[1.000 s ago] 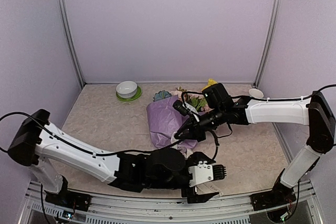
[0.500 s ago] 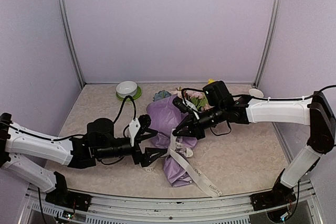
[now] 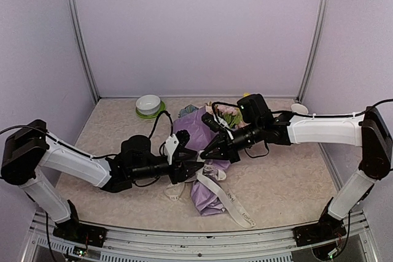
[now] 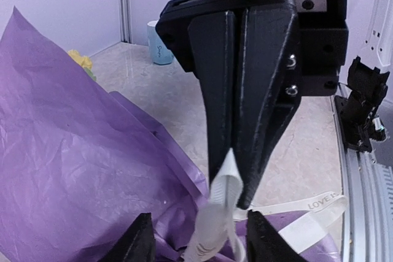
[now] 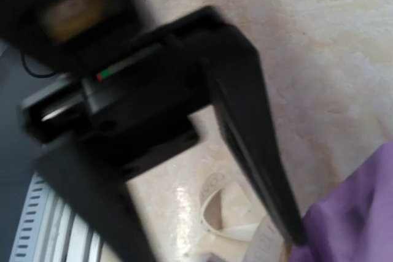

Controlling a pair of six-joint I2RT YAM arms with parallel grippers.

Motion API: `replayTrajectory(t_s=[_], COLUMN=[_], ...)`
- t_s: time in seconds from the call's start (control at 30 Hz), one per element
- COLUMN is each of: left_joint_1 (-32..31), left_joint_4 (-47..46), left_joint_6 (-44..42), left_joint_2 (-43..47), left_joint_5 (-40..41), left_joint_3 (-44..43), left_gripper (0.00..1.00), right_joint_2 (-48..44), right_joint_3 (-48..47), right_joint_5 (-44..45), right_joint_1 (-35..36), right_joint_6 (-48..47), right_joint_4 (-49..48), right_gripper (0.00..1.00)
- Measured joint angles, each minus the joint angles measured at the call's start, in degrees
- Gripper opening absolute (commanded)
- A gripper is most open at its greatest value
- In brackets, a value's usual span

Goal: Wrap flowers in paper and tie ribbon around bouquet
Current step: Cross the half-tied ribbon over the folded bouquet.

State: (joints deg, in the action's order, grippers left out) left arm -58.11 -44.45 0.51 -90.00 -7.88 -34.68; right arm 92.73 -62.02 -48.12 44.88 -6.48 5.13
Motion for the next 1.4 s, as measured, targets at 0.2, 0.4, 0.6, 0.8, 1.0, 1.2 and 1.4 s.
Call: replayTrajectory(t_s=[0.2, 0.4, 0.6, 0.8, 1.0, 1.2, 1.4], left_joint_1=[1.9, 1.9, 1.6, 1.0, 0.3, -0.2, -0.5], left_joint_4=[-4.2, -6.8, -13.0, -16.7, -18.6, -19.0, -19.0], left_joint_6=[2.0, 4.2, 7.7, 9.9, 10.8, 11.1, 11.1], left_joint_2=[-4.0, -5.8, -7.6, -10.4, -10.9, -10.9, -10.9], left_joint_5=[-5.7, -8.4, -8.3, -8.3, -8.1, -7.8, -7.1], left_joint_3=[-0.8, -1.4, -0.5, 0.1, 0.1, 0.1, 0.2], left_gripper=[0.00, 0.00, 0.00, 0.00, 0.00, 0.00, 0.00], right_joint_2=[0.0, -0.2, -7.2, -16.4, -15.1, -9.7, -10.3], right_joint_3=[0.0, 0.3, 7.8, 18.2, 22.7, 21.9, 22.1], right_joint_5=[-1.2, 0.7, 10.5, 18.2, 20.2, 19.8, 20.6], right_joint_1=[0.0, 0.1, 0.6, 3.7, 7.4, 9.1, 9.4], right_joint_6=[-0.1, 0.5, 4.7, 9.6, 13.6, 14.0, 14.6], right_joint_4=[-0.1, -0.5, -1.3, -4.1, -7.8, -9.7, -9.7], right_gripper=[0.00, 0.26, 0.45, 0.46, 0.49, 0.18, 0.00])
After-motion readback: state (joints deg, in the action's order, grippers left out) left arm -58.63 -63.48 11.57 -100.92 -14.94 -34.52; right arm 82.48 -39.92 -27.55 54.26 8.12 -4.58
